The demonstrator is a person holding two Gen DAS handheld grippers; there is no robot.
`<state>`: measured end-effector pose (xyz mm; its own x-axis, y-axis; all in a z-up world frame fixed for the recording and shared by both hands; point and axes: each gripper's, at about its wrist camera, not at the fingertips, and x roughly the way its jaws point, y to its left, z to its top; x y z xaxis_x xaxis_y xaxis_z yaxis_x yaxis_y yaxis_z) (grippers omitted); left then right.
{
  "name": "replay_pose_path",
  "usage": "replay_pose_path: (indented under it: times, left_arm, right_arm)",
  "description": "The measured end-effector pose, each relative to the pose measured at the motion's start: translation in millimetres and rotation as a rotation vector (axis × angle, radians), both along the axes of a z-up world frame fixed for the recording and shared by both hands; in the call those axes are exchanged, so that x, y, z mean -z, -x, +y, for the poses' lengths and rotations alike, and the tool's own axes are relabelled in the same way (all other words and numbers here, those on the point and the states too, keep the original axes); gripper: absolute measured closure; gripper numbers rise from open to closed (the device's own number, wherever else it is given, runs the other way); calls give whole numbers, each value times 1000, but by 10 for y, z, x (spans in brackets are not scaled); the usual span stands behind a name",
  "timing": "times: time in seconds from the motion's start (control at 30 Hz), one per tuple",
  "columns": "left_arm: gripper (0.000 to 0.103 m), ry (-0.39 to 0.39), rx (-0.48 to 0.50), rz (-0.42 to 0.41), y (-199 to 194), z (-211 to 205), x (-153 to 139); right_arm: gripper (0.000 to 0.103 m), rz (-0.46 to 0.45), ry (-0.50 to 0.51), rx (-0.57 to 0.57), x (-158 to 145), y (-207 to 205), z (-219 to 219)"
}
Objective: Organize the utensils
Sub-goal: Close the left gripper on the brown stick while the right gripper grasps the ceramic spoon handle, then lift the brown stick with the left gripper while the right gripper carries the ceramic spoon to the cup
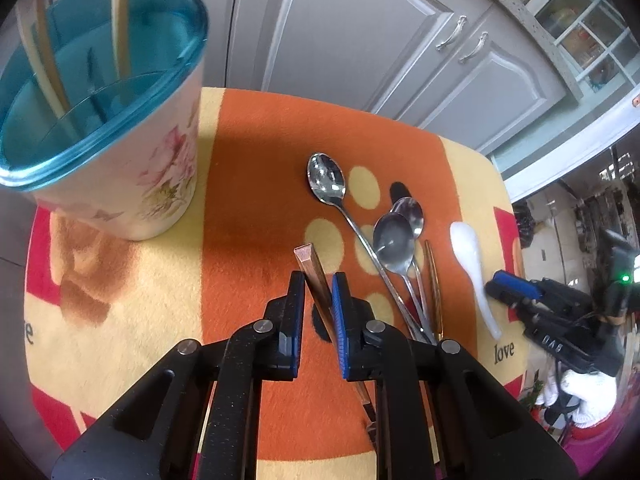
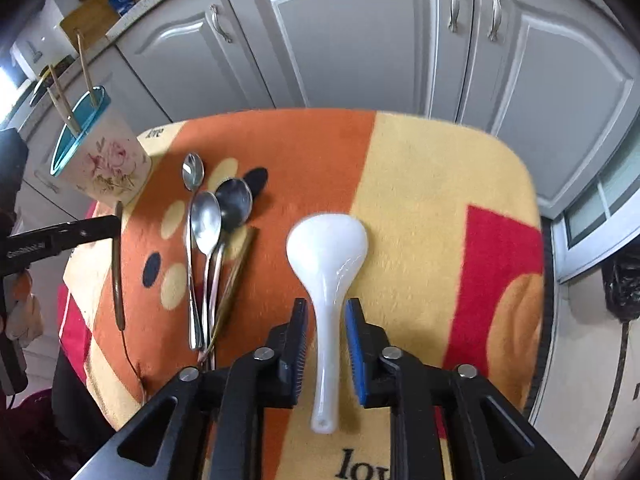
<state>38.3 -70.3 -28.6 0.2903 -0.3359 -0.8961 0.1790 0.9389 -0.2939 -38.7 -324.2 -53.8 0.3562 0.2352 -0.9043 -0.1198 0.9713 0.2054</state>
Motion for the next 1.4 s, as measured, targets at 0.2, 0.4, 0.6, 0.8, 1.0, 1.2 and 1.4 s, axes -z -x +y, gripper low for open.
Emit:
replay_pose_path:
  times: [0.2,0.4,0.6,0.8,1.0,1.2,1.4]
  left_arm:
    - [91,-1,-4,11,36,-49,30]
    - [92,23,7,-23,115,-29,-150]
    - [93,55,8,-63,211,59,-409]
    - [93,72,20,-107,350,128,-632]
    - [94,84,14,-146,470,253,-851]
    - [95,102,-3,-201,527,407,-1124]
    - [95,99,-34,-264,520,622,-1445]
  right_arm:
    - [71,-11,114,-83,192,-52,195]
    - [84,-11,73,-92,162,-90,112]
    - [84,-60,-128,-17,-77,88,-100]
    - [85,-115,-223,-23,-299,188,-44]
    - [85,-145,-237,-50,-409,198,162]
    - [85,-186,-229,-101,-665,254,304]
    - [85,-237,-244,-156,-939,164,522]
